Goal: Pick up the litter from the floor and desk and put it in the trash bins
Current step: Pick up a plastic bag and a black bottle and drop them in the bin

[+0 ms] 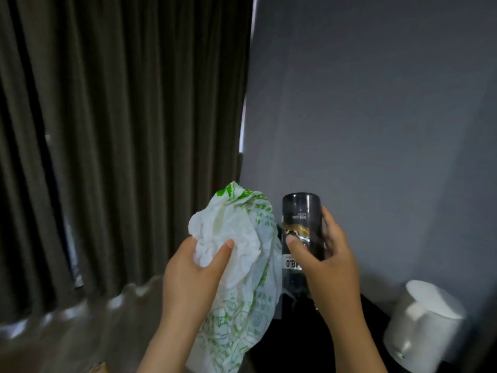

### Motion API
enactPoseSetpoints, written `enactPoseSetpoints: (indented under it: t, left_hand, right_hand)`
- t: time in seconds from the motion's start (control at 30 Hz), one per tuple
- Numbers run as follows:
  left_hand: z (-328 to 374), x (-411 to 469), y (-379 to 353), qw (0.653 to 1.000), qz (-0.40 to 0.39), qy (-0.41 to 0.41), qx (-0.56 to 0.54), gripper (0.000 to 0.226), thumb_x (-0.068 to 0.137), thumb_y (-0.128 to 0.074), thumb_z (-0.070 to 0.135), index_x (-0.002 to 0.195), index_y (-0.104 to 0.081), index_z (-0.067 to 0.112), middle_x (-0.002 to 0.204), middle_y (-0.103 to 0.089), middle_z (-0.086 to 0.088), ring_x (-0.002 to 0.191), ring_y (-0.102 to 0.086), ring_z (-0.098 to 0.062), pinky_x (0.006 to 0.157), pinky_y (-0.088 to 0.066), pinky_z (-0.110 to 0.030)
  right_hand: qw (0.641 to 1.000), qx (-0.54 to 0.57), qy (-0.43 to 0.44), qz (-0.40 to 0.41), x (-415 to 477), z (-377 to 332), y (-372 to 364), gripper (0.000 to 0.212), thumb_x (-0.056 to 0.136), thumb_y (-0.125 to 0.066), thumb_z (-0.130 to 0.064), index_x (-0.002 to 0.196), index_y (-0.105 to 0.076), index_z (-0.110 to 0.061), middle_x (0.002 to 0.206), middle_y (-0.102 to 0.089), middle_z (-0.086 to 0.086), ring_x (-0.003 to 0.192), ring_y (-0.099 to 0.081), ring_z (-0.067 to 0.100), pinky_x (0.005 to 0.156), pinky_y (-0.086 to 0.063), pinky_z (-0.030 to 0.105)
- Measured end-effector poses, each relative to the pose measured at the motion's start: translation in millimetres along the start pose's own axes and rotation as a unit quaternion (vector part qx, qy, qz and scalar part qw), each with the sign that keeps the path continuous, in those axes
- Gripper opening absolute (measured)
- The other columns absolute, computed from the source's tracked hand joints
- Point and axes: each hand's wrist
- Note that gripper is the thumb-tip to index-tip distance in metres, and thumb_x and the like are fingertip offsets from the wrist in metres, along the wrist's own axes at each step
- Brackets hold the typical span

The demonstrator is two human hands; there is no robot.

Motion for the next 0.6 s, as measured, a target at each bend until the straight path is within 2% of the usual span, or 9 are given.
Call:
enactPoseSetpoints:
  t: [0.17, 0.27, 0.37, 0.43, 0.53, 0.6]
  left_hand:
    - [36.4, 7.1, -9.7, 0.996, -0.061, -0.059, -0.042, 0.026, 0.073, -0.068, 0.056, 0.073, -0.058, 0.031, 0.076, -0.064, 0.029, 0.068, -0.057, 0.013, 0.051, -0.034, -0.009]
    - [53.3, 4.2, -8.6, 0.988, -0.106, -0.073, -0.083, 0.024, 0.072, -0.068, 0.055, 0.072, -0.057, 0.034, 0.074, -0.063, 0.025, 0.066, -0.057, 0.009, 0.052, -0.036, -0.017]
    - [57.7, -9.1, -6.3, 0.976, -0.165, -0.074, -0.121, 0.03, 0.069, -0.067, 0.061, 0.078, -0.06, 0.034, 0.078, -0.066, 0.022, 0.069, -0.06, 0.004, 0.056, -0.045, -0.026]
    - [60.2, -25.6, -8.8, 0.964, -0.211, -0.075, -0.146, 0.032, 0.068, -0.068, 0.062, 0.079, -0.061, 0.033, 0.079, -0.067, 0.02, 0.069, -0.062, 0.003, 0.058, -0.048, -0.027]
    - [69.6, -59.7, -17.9, 0.939, -0.281, -0.083, -0.179, 0.026, 0.067, -0.068, 0.058, 0.081, -0.061, 0.037, 0.085, -0.063, 0.035, 0.075, -0.058, 0.015, 0.057, -0.041, -0.017]
    - [78.4, -87.7, -23.3, 0.922, -0.327, -0.082, -0.189, 0.026, 0.066, -0.068, 0.059, 0.08, -0.06, 0.038, 0.084, -0.062, 0.036, 0.073, -0.058, 0.014, 0.056, -0.04, -0.016]
  right_hand:
    - [0.994, -0.041, 0.052, 0.088, -16.6, -39.6, 25.5, 0.074, 0.074, -0.078, -0.018, 0.137, -0.046, -0.041, 0.117, -0.066, -0.02, 0.099, -0.066, -0.002, 0.084, -0.056, 0.029]
    - [0.981, -0.082, 0.081, 0.157, -38.3, -62.8, 35.6, 0.075, 0.073, -0.077, -0.022, 0.137, -0.044, -0.042, 0.114, -0.066, -0.022, 0.098, -0.066, -0.003, 0.082, -0.055, 0.022]
    - [0.966, -0.118, 0.087, 0.215, -72.1, -78.8, 40.1, 0.076, 0.07, -0.078, -0.026, 0.135, -0.045, -0.046, 0.115, -0.066, -0.02, 0.099, -0.066, -0.002, 0.079, -0.055, 0.017]
    - [0.951, -0.149, 0.083, 0.257, -101.1, -86.3, 46.8, 0.075, 0.068, -0.079, -0.027, 0.131, -0.046, -0.051, 0.115, -0.067, -0.02, 0.1, -0.066, -0.001, 0.084, -0.053, 0.023]
    - [0.927, -0.201, 0.066, 0.309, -145.0, -100.4, 66.2, 0.076, 0.069, -0.08, -0.025, 0.133, -0.045, -0.048, 0.117, -0.067, -0.017, 0.104, -0.065, 0.002, 0.096, -0.05, 0.036]
    - [0.904, -0.238, 0.05, 0.352, -175.3, -115.4, 82.4, 0.078, 0.069, -0.079, -0.029, 0.134, -0.043, -0.05, 0.116, -0.066, -0.021, 0.104, -0.064, 0.0, 0.098, -0.049, 0.039]
Point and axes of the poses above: each hand's wrist, its own x-axis towards the middle knuckle, its own y-axis out of the back of the hand, z = x × y
